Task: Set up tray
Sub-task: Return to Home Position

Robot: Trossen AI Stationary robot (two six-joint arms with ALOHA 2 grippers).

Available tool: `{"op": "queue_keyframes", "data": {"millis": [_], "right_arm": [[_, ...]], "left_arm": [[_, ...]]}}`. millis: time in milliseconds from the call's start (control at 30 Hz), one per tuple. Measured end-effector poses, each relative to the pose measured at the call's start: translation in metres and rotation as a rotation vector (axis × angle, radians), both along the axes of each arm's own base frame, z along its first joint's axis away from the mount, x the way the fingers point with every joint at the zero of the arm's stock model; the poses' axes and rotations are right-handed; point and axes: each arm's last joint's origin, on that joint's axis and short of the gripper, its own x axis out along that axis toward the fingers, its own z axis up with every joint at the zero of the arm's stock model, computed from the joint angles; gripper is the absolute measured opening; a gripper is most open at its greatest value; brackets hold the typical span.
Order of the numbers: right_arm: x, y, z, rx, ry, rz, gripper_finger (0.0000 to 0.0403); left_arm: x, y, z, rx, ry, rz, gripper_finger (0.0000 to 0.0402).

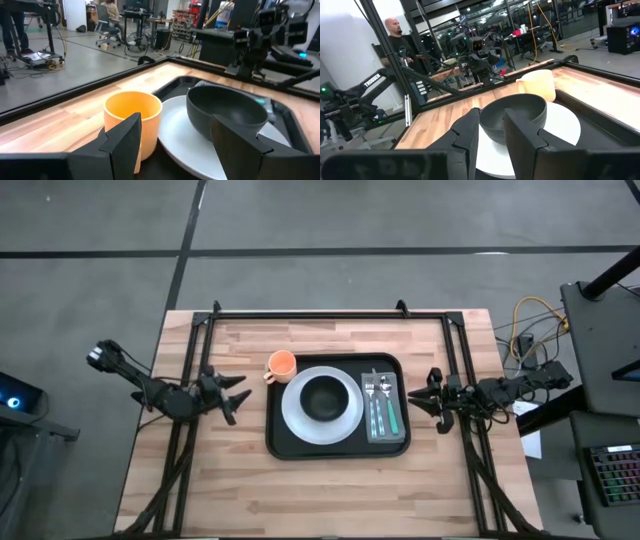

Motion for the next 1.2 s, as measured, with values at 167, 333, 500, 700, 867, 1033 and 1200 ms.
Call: {"op": "queue_keyframes", "data": {"millis": [167,333,500,700,867,1033,1200], "right_arm": [[0.0,0.0,0.0,0.0,0.0,0.0,0.0071],[0.0,0.0,0.0,-0.001,0.0,0.0,0.0072],[0.0,0.0,0.0,0.0,0.0,0.0,0.0079],[0.0,0.0,0.0,-0.001,0.001,0.0,0.0085],[0.0,0.0,0.0,-0.001,0.001,0.0,0.0085],[0.0,0.0,0.0,-0.001,0.001,0.0,0.0076],[0.0,0.0,0.0,-0.002,0.001,0.0,0.0069]], "left_arm": [[0.002,-0.001,-0.004,0.024,0.04,0.0,0.0217],[0.003,-0.002,-0.007,0.045,0.075,0.0,0.0217],[0.004,-0.003,-0.01,0.063,0.104,0.0,0.0217],[0.006,-0.003,-0.013,0.08,0.132,0.0,0.0217],[0.006,-0.004,-0.014,0.089,0.148,-0.001,0.0217],[0.006,-0.004,-0.015,0.092,0.152,0.0,0.0217],[0.006,-0.004,-0.015,0.091,0.152,-0.001,0.0217]]}}
